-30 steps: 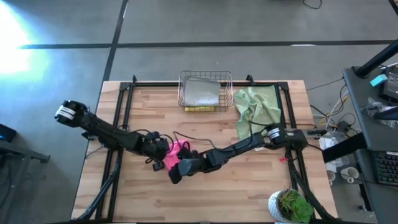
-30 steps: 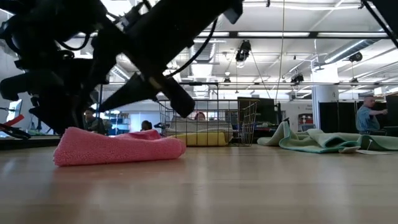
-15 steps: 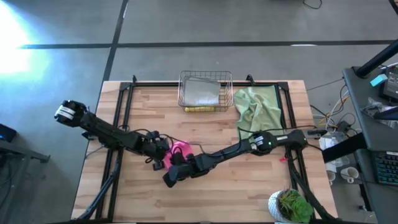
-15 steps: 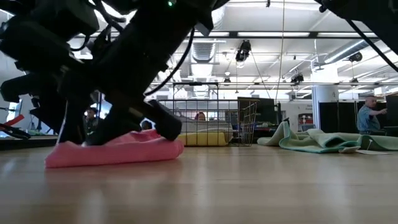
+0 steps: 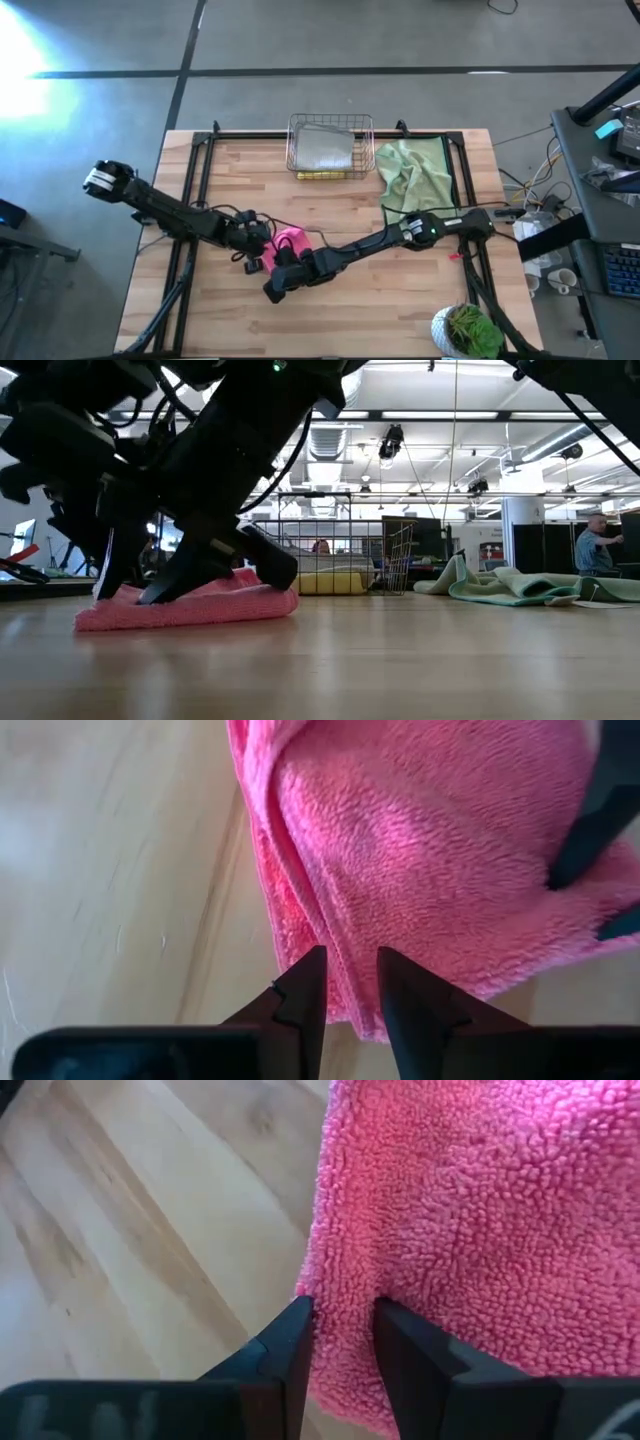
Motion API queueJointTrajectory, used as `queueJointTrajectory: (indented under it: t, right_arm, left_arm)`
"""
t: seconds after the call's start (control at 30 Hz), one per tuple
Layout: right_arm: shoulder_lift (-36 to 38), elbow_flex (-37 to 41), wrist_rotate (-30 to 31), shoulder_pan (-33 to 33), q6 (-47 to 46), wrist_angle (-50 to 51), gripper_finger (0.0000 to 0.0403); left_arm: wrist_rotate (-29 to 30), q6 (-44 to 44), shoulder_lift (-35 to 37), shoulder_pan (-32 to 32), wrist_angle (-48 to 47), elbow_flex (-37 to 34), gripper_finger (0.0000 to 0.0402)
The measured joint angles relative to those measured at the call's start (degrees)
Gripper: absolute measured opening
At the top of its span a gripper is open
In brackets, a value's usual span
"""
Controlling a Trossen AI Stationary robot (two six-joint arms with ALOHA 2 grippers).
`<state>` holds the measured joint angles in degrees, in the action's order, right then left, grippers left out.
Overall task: Fold microfiber towels
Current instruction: Put the pink towel into the wire basket
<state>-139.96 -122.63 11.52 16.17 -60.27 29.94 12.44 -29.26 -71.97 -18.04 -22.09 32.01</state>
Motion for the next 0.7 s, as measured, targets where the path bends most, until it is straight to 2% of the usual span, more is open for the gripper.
queueJointTrajectory:
  t: [0.2,0.37,0.7]
  right_arm:
    - [1.5,0.0,-3.1,0.2,4.8,1.9,0.0105]
    - [1.9,-0.9,-8.7,0.2,10.6,8.9,0.0105]
    - [2.3,-1.9,-10.4,0.8,18.5,21.5,0.0105]
  left_arm:
    - [-0.4,0.0,6.0,0.0,-4.1,0.0,0.0077]
    - [-0.4,-0.1,11.1,0.0,-7.8,0.0,0.0077]
    - [-0.4,-0.3,16.1,0.0,-8.4,0.0,0.0077]
